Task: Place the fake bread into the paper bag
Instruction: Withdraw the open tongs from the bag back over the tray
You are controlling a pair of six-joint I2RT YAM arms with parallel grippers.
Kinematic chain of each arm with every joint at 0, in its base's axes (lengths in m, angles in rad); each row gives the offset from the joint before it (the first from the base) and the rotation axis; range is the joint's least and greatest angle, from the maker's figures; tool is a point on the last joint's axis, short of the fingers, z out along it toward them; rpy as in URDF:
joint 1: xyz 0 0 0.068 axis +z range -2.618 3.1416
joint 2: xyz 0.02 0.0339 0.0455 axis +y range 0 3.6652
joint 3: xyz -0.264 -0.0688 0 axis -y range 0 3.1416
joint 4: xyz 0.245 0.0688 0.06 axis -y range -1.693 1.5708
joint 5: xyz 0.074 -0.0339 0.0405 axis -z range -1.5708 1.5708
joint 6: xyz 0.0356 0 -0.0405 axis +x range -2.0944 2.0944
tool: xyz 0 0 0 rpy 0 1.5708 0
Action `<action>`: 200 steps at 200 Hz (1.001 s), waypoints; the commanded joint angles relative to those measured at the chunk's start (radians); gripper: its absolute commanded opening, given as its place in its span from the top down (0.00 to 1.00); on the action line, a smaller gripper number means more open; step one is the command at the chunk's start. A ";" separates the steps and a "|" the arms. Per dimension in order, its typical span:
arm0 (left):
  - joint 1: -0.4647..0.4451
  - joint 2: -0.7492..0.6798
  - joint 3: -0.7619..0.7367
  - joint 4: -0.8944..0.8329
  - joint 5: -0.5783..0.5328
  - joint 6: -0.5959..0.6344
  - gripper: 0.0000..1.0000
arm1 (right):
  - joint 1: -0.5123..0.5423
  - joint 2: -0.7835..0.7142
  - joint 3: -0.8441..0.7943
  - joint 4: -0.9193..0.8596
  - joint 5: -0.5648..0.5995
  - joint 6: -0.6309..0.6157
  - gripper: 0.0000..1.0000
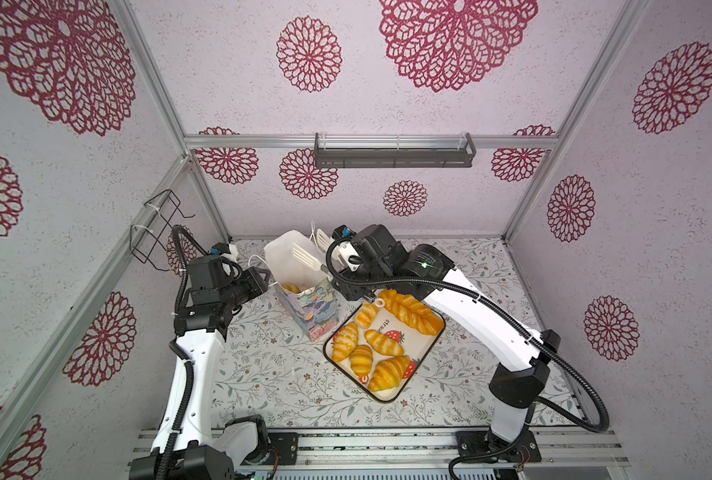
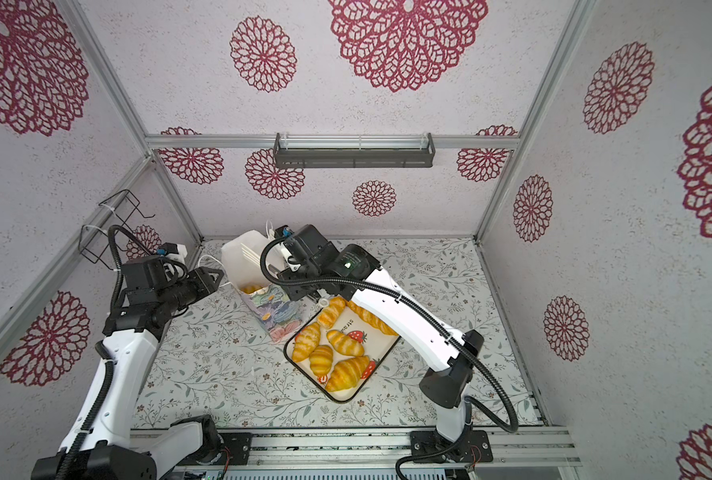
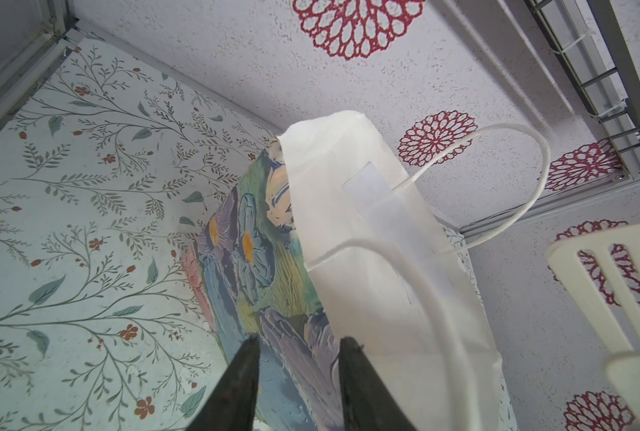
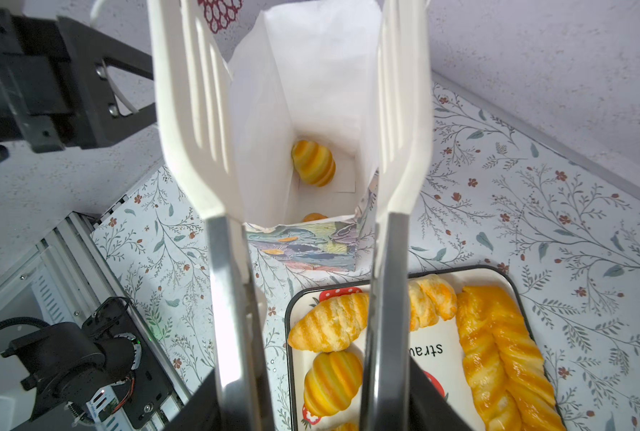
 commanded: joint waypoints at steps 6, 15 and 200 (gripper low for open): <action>0.002 -0.015 0.015 0.023 0.010 0.002 0.60 | -0.004 -0.101 -0.016 0.012 0.056 -0.005 0.45; 0.002 -0.015 0.013 0.024 0.011 0.002 0.60 | -0.003 -0.118 -0.036 0.016 0.066 -0.002 0.45; -0.001 -0.049 -0.002 0.073 0.076 -0.013 0.60 | -0.147 -0.414 -0.601 0.098 0.025 0.132 0.45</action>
